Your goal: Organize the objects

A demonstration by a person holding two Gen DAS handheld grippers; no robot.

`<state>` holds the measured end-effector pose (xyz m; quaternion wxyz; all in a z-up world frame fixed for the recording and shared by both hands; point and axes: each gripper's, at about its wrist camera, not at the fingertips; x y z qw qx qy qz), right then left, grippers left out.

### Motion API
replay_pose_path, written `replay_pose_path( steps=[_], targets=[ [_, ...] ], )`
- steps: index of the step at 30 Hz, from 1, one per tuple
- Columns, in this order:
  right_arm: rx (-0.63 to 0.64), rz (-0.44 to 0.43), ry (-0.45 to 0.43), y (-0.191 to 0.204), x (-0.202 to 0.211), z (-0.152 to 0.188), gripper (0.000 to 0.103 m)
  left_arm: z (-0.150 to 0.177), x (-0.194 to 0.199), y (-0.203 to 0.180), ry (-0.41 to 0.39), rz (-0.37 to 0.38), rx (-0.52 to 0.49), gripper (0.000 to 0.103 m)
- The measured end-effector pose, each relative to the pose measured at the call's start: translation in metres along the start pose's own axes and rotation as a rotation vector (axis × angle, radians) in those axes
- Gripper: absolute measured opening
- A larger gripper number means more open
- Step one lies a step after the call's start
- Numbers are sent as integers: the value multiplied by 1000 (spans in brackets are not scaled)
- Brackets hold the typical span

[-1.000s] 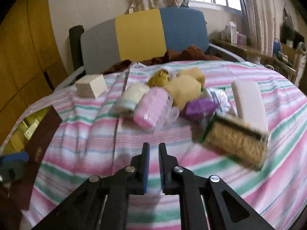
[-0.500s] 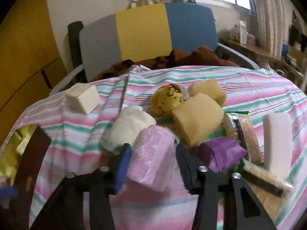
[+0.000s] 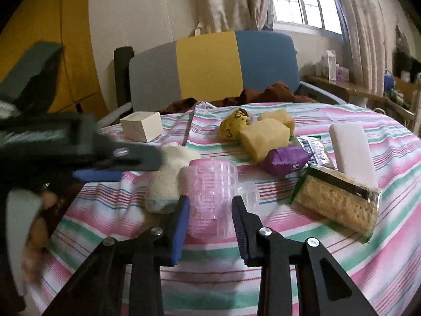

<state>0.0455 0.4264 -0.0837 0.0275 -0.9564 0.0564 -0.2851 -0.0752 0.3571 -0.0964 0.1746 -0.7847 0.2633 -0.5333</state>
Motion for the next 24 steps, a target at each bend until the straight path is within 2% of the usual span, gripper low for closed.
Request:
replay_pose_path(
  steps=[3,4,5,6,7,8,12,19,24],
  targets=[
    [-21,-1,4,-3,-5,2,33,-4,-10,20,6,98,141,82],
    [-27,-3,5,-4,-6,3,33,-3,-9,22,-11,120,154,75],
    [-29,-6,3,-5,-7,3,33,-2,-10,24,-10,118,141,63],
    [-25,-2,3,-3,-7,3,33,0,-10,23,-10,126,118,60],
    [-18,1,4,-2,-8,3,33,1,-9,23,-4,141,107,48],
    [-13,3,6,-1,-8,3,33,3,-9,24,9,160,103,47],
    [-8,8,4,0,-10,4,34,11,2,31,-27,155,117,45],
    [5,14,6,5,-10,6,35,30,25,33,-102,114,29,43],
    [1,20,9,5,-10,7,35,41,40,44,-133,116,38,43]
  ],
)
Point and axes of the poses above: each gripper's, at about its wrist camera, not at the fingertips, and x roughly against the way its jaws point, y to its left, z to its underside, and after that the axes turned 15 degrees about x, right-handed
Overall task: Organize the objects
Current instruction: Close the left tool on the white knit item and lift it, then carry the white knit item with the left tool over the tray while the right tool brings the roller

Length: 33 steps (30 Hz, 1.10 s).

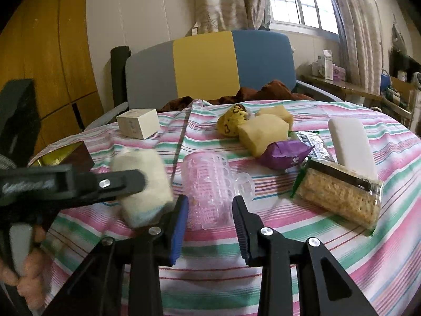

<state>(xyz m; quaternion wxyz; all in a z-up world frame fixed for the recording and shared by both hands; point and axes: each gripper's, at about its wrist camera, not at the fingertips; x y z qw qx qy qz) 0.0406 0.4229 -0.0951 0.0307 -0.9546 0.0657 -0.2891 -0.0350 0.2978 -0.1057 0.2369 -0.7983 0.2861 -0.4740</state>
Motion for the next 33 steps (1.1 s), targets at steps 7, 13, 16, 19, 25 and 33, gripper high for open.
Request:
replay_pose_path(
  steps=[7,13,16,19,25,33],
  targets=[
    [6,14,4,3,0,-1,35,14,20,-1,2,8,-8,41],
    [-65,7,14,-7,6,-1,34,18,48,9,-16,30,27,41],
    [-96,7,21,-8,10,-3,31,17,65,13,-26,59,41,41],
    [-132,5,31,-10,16,-4,28,19,82,13,-30,75,29,41],
    [-173,-30,42,-3,30,-6,28,23,112,18,-50,98,33,41],
    [-201,-150,24,30,42,-19,28,19,163,43,-135,83,67,41]
  ],
)
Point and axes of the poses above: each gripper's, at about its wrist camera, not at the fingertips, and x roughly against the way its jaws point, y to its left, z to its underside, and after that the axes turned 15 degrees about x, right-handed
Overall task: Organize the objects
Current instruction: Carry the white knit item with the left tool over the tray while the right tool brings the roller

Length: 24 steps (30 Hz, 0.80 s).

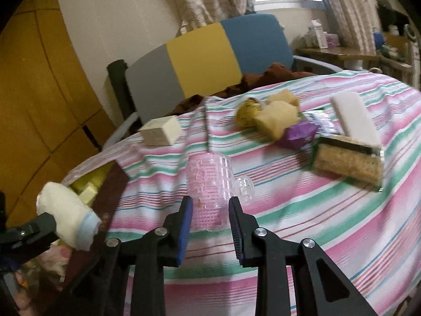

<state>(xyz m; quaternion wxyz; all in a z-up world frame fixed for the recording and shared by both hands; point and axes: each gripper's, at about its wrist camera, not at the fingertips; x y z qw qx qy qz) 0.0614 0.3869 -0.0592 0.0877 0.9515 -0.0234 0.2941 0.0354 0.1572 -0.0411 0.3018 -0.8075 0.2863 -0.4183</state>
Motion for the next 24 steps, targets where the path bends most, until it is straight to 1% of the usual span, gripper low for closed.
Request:
replay_pose_path(
  steps=[5,9,13,15,18,24],
  targets=[
    [37,-89,-19,39,1,-15,28,-14,29,25,-66,-39,40,41],
    [89,-178,-33,79,4,-28,28,-23,45,46,-113,-79,76,41],
    [134,-258,-31,115,7,-32,28,-33,59,70,-155,-123,120,41],
    [155,-293,-20,131,6,-33,28,-38,69,83,-175,-154,132,41],
    [183,-347,10,156,2,-30,28,-42,78,98,-185,-200,145,41],
    [197,-410,99,183,-4,-11,28,-48,89,125,-194,-285,177,41]
  ],
)
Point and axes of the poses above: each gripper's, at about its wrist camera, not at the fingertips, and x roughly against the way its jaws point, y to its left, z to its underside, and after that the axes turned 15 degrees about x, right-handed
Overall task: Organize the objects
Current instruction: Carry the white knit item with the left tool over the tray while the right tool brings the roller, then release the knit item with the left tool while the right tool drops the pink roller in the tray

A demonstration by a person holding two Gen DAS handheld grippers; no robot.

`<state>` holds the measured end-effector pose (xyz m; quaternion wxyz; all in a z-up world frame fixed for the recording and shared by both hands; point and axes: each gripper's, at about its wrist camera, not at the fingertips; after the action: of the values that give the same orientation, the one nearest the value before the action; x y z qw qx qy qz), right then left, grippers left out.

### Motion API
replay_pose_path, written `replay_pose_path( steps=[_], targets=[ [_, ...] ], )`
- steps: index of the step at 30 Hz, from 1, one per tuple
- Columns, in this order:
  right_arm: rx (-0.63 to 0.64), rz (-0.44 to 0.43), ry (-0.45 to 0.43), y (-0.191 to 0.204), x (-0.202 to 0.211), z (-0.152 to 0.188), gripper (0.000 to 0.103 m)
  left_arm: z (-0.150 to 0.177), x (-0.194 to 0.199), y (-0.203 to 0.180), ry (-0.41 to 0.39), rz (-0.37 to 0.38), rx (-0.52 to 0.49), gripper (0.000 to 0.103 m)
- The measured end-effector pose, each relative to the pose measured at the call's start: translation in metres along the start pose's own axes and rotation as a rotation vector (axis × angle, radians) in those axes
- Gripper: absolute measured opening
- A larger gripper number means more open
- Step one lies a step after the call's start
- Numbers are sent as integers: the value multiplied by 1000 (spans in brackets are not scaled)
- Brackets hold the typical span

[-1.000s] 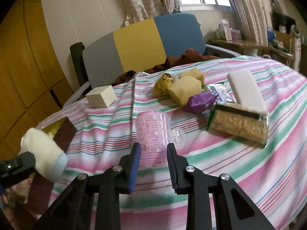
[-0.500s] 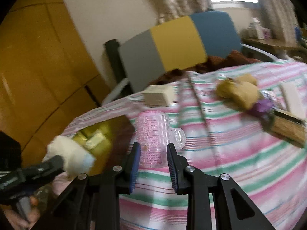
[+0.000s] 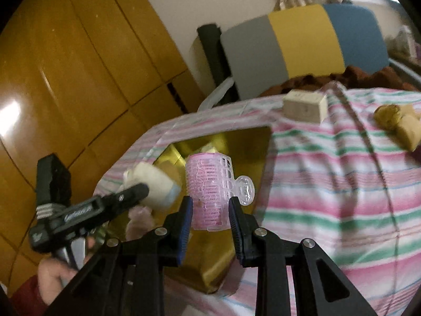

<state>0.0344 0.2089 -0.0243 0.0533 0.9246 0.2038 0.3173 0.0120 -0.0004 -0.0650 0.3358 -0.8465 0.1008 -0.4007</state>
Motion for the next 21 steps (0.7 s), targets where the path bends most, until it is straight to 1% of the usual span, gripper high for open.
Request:
replay_pose_path(
  steps=[5,7,8,9,10,11,13,15,17,21],
  targets=[
    [28,-8,60,10,-8,13,30,-1,-7,17,21,-77,22,41],
    [34,-13,80,10,-10,16,31,0,-8,20,16,-106,31,43],
    [38,-17,83,11,-9,18,32,0,-7,22,9,-114,42,45],
    [43,-18,81,12,-9,19,36,0,-5,22,-1,-122,49,53],
    [50,-12,79,14,-7,20,39,0,-2,22,-16,-131,55,60],
    [56,-9,75,14,-6,19,42,0,2,21,-40,-131,65,62],
    [60,-5,62,14,-3,20,45,-2,9,20,-67,-110,78,62],
    [56,0,55,13,-1,20,49,-3,16,18,-99,-106,90,63],
    [47,2,50,11,-2,20,49,-4,22,16,-138,-121,101,63],
    [23,9,44,5,2,22,51,-6,29,14,-171,-127,122,65]
  ],
)
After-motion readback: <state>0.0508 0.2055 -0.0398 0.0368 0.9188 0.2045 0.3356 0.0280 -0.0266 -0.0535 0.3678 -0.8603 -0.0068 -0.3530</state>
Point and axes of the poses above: each gripper's, at about its wrist camera, not at the fingertips, and x roughly against the way its jaws point, y to its left, z to its underside, and after that the axes turned 15 degrees about x, right-handed
